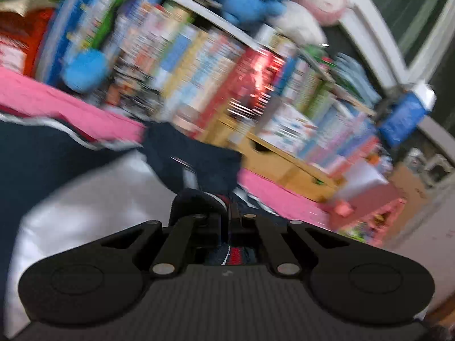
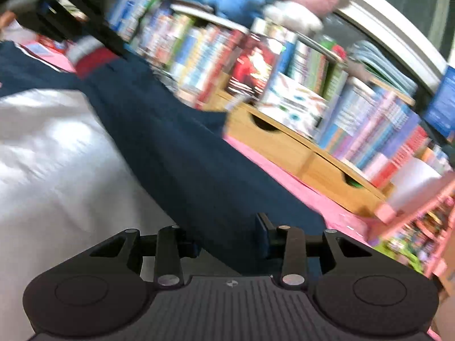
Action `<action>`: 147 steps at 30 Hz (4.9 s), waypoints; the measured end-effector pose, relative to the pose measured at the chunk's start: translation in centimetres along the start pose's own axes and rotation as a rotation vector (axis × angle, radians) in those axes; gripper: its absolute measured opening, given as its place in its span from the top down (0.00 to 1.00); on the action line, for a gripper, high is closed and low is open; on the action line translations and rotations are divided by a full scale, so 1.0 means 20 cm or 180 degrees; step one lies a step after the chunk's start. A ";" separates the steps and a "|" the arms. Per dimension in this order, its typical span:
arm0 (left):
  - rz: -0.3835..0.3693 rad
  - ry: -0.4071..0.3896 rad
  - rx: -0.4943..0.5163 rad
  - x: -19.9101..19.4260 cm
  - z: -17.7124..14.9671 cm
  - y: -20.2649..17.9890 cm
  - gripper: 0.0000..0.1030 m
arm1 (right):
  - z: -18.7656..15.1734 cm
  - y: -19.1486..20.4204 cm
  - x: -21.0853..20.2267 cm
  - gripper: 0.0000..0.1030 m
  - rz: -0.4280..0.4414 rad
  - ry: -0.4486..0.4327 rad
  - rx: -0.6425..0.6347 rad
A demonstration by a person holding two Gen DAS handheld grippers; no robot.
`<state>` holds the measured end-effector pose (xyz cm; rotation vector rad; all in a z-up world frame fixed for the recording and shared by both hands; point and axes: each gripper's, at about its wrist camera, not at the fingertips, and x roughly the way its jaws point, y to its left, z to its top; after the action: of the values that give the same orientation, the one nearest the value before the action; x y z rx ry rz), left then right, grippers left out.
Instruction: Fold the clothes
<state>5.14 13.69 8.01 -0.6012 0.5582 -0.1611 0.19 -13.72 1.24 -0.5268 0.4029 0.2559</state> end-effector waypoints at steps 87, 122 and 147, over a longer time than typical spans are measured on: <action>0.1403 0.0664 0.3378 0.09 -0.34 0.01 0.40 | -0.36 -0.57 0.27 0.22 0.0184 0.0719 0.1553; 0.0909 0.0443 0.1972 0.17 -0.33 0.16 0.00 | -0.17 -0.54 -0.16 0.05 0.0758 0.0350 0.1248; 0.0683 0.0389 0.1740 0.14 -0.30 0.22 0.00 | 0.15 -0.25 0.74 0.00 -0.0162 0.0904 0.1620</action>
<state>4.18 13.44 0.10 0.0010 0.6600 -0.1400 15.91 -14.34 -0.62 -0.0701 0.7046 0.0222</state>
